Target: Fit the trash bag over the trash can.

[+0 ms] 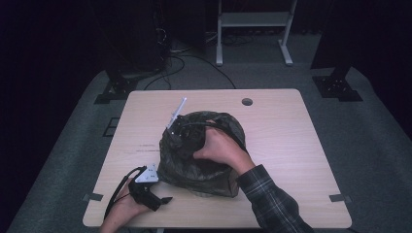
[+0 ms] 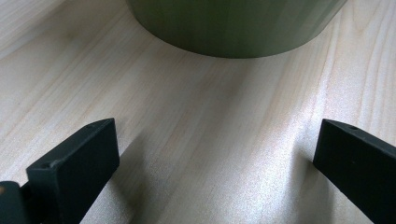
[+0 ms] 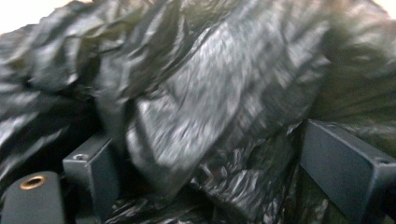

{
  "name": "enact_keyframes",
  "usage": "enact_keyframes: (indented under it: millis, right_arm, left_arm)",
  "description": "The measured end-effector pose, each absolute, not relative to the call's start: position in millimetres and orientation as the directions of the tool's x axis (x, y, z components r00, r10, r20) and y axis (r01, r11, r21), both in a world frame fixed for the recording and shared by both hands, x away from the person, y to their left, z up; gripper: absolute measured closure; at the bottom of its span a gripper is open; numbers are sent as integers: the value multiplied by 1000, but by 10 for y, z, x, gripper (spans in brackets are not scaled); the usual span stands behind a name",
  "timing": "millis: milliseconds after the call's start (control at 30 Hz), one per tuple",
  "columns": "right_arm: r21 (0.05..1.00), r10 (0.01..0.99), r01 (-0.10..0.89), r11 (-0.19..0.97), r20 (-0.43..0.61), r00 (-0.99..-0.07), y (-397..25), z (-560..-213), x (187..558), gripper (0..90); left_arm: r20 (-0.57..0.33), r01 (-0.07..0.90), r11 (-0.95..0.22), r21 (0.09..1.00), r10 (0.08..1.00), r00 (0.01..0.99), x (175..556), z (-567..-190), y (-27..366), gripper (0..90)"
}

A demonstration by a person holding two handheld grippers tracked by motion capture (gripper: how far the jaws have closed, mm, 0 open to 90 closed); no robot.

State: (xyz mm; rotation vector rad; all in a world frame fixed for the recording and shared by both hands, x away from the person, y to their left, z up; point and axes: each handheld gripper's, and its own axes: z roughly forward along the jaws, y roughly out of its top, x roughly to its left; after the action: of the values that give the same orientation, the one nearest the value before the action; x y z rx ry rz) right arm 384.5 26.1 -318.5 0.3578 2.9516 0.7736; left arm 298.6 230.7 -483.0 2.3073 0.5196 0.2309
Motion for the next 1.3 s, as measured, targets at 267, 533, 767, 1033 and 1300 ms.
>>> enact_keyframes:
  millis: [267, 533, 767, 1033, 1300]
  right_arm:
    - [434, 225, 193, 880, -21, -974, 315, -3260, 3824, 98]
    - [527, 296, 224, 820, -54, -954, -36, -2905, 3796, 98]
    - [443, 380, 305, 843, -89, -921, -140, -3084, 3975, 98]
    - [427, 380, 310, 850, -88, -921, -51, -3187, 3976, 98]
    - [598, 365, 261, 758, -58, -929, -380, -2794, 3801, 98]
  left_arm:
    - [12, 297, -641, 708, 431, 902, 2987, -4829, 2308, 0]
    - [11, 298, -639, 709, 432, 902, 2986, -4830, 2307, 0]
    - [11, 298, -638, 710, 433, 902, 2987, -4831, 2307, 0]
    - [10, 297, -638, 710, 432, 902, 2988, -4832, 2306, 0]
    - [10, 294, -640, 710, 427, 904, 2995, -4832, 2307, 0]
